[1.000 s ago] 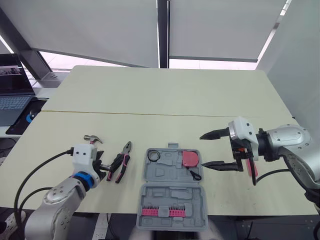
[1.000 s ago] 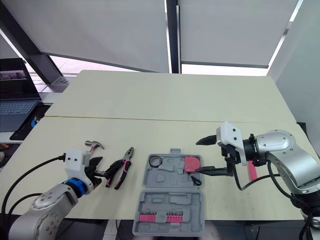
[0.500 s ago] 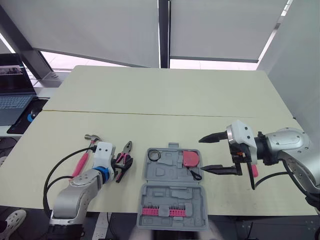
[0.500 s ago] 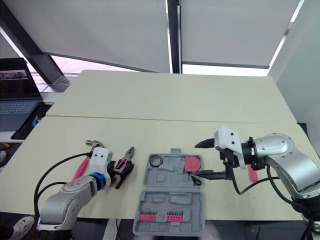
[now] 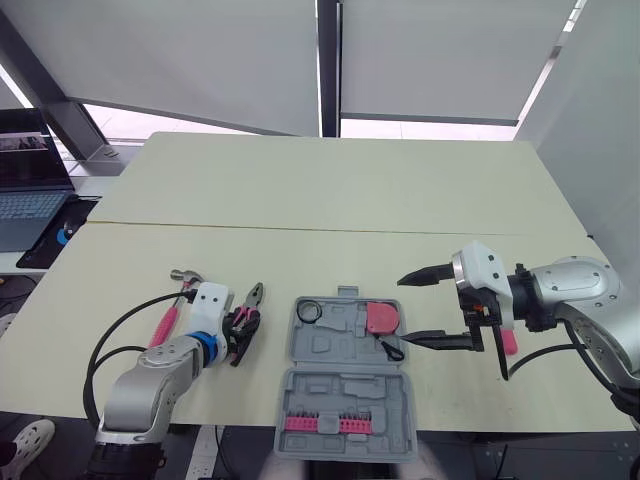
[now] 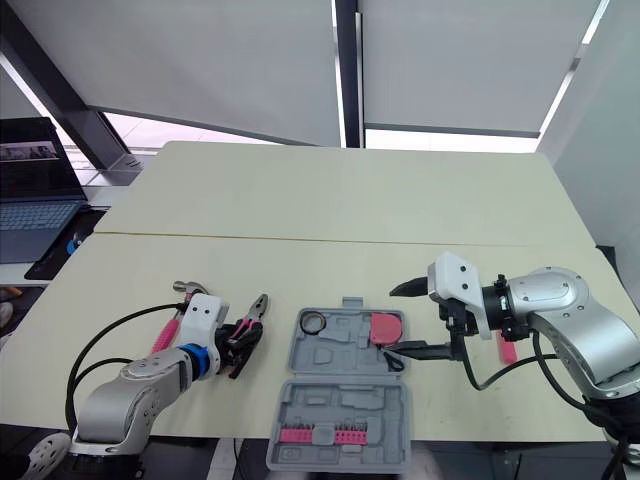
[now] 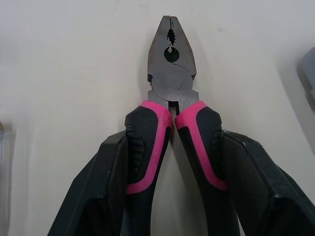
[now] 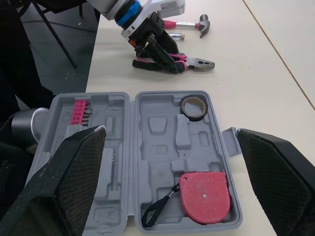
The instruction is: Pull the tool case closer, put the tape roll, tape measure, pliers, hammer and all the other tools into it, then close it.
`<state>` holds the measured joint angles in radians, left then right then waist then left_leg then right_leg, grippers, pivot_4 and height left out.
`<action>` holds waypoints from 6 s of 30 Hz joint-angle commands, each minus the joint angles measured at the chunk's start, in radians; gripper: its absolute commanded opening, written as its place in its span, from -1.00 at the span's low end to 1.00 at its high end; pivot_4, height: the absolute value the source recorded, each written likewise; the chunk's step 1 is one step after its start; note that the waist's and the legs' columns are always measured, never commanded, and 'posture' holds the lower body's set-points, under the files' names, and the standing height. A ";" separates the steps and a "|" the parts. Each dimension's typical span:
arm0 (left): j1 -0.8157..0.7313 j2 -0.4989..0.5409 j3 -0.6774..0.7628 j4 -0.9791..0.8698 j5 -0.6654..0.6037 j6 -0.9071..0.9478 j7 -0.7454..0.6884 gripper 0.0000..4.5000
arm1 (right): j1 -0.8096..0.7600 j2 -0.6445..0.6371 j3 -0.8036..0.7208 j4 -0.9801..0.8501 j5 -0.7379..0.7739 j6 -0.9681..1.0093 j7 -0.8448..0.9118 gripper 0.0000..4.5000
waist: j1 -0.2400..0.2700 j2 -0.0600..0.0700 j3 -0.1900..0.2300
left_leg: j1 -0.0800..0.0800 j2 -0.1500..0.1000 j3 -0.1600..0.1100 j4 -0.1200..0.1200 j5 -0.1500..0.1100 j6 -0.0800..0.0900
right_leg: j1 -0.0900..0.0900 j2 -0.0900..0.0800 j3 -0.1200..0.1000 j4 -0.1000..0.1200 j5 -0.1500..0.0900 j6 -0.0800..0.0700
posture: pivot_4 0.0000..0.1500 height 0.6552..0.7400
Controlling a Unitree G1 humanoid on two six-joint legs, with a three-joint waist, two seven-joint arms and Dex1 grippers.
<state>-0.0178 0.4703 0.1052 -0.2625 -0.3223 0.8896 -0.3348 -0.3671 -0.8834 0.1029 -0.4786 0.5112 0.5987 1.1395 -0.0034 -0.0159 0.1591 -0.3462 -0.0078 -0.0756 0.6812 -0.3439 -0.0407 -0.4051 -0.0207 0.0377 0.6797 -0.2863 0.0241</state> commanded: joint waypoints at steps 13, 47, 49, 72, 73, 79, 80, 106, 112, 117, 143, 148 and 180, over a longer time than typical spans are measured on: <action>-0.168 0.209 -0.018 -0.162 0.056 -0.237 -0.186 0.06 | 0.053 0.002 -0.053 -0.069 -0.006 -0.029 -0.060 1.00 | 0.010 -0.005 0.003 | -0.002 -0.001 -0.003 0.000 0.002 -0.003 | 0.000 0.000 -0.003 -0.001 0.000 0.000 | 1.00 1.00; -0.605 0.241 -0.556 -0.024 0.165 -0.271 -0.735 0.06 | -0.264 0.168 0.427 0.103 -0.452 -0.078 -0.102 1.00 | -0.023 -0.004 0.004 | -0.009 -0.002 -0.004 0.001 0.005 -0.004 | -0.006 0.001 -0.003 0.000 0.000 0.000 | 1.00 1.00; -0.601 0.241 -0.554 -0.021 0.168 -0.273 -0.740 0.06 | -0.265 0.172 0.429 0.110 -0.462 -0.094 -0.089 1.00 | -0.024 -0.004 0.004 | -0.009 -0.002 -0.004 0.001 0.005 -0.004 | -0.006 0.001 -0.003 0.000 0.000 0.000 | 1.00 1.00; -0.585 0.248 -0.533 -0.030 0.161 -0.262 -0.760 0.06 | -0.236 0.189 0.392 0.122 -0.542 -0.191 -0.023 0.00 | -0.025 -0.004 0.004 | -0.009 -0.002 -0.004 0.002 0.005 -0.004 | -0.006 0.001 -0.003 0.001 0.000 0.000 | 1.00 1.00; -0.585 0.250 -0.533 -0.030 0.161 -0.260 -0.762 0.06 | -0.236 0.182 0.392 0.118 -0.549 -0.182 -0.022 0.10 | -0.025 -0.004 0.004 | -0.009 -0.002 -0.004 0.002 0.005 -0.004 | -0.006 0.001 -0.003 0.001 0.000 0.000 | 1.00 1.00; -0.584 0.257 -0.535 -0.032 0.156 -0.232 -0.769 0.06 | -0.255 0.174 0.421 0.105 -0.602 -0.149 -0.014 0.53 | -0.025 -0.004 0.004 | -0.009 -0.002 -0.004 0.003 0.005 -0.004 | -0.006 0.001 -0.003 0.001 0.000 0.000 | 1.00 1.00; -0.583 0.257 -0.534 -0.033 0.155 -0.228 -0.770 0.06 | -0.258 0.182 0.424 0.105 -0.606 -0.139 -0.016 0.53 | -0.026 -0.004 0.004 | -0.009 -0.002 -0.004 0.003 0.005 -0.004 | -0.006 0.001 -0.003 0.001 0.000 0.000 | 1.00 1.00; -0.569 0.264 -0.520 -0.044 0.140 -0.227 -0.783 0.06 | -0.255 0.259 0.454 0.150 -0.712 -0.185 -0.042 -0.45 | -0.026 -0.004 0.004 | -0.009 -0.002 -0.004 0.005 0.005 -0.004 | -0.006 0.001 -0.003 0.002 0.000 0.000 | 1.00 1.00; -0.551 0.282 -0.491 -0.048 0.121 -0.258 -0.814 0.21 | -0.238 0.242 0.424 0.131 -0.702 -0.185 -0.041 -0.45 | -0.026 -0.004 0.004 | -0.009 -0.002 -0.004 0.005 0.005 -0.004 | -0.006 0.001 -0.003 0.002 0.000 0.000 | 1.00 1.00; -0.541 0.311 -0.423 -0.028 0.099 -0.306 -0.826 0.93 | -0.222 0.224 0.390 0.102 -0.681 -0.163 -0.046 -0.45 | -0.026 -0.004 0.004 | -0.010 -0.002 -0.005 0.006 0.005 -0.004 | -0.006 0.001 -0.004 0.002 0.000 0.000 | 1.00 1.00; -0.005 0.488 0.013 0.041 0.034 -0.892 -0.941 1.00 | -0.189 0.167 0.476 -0.058 -0.691 0.108 -0.052 -0.45 | -0.026 -0.003 0.005 | -0.011 -0.001 -0.005 0.005 0.003 0.000 | -0.007 0.001 -0.005 0.002 0.000 0.000 | 1.00 1.00; 0.020 0.506 0.029 0.046 0.041 -0.901 -0.933 1.00 | -0.208 0.201 0.535 0.001 -0.720 0.087 -0.062 -0.45 | -0.027 -0.003 0.005 | -0.011 -0.001 -0.005 0.005 0.002 0.000 | -0.007 0.001 -0.005 0.002 0.000 0.000 | 1.00 1.00; -0.027 0.482 -0.058 -0.005 0.093 -0.854 -0.842 1.00 | -0.219 0.362 0.541 0.163 -0.698 0.061 -0.063 0.37 | -0.029 -0.003 0.005 | -0.011 -0.001 -0.005 0.005 0.002 0.000 | -0.007 0.002 -0.005 0.002 0.000 0.000 | 1.00 1.00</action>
<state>-0.0343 0.9478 0.0468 -0.2396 -0.2328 0.0288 -1.1874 -0.5688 -0.5198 0.6906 -0.2606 -0.2221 0.6690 1.0556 -0.0320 -0.0187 0.1637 -0.3571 -0.0086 -0.0807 0.6859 -0.3414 -0.0409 -0.4125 -0.0193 0.0328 0.6817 -0.2862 0.0239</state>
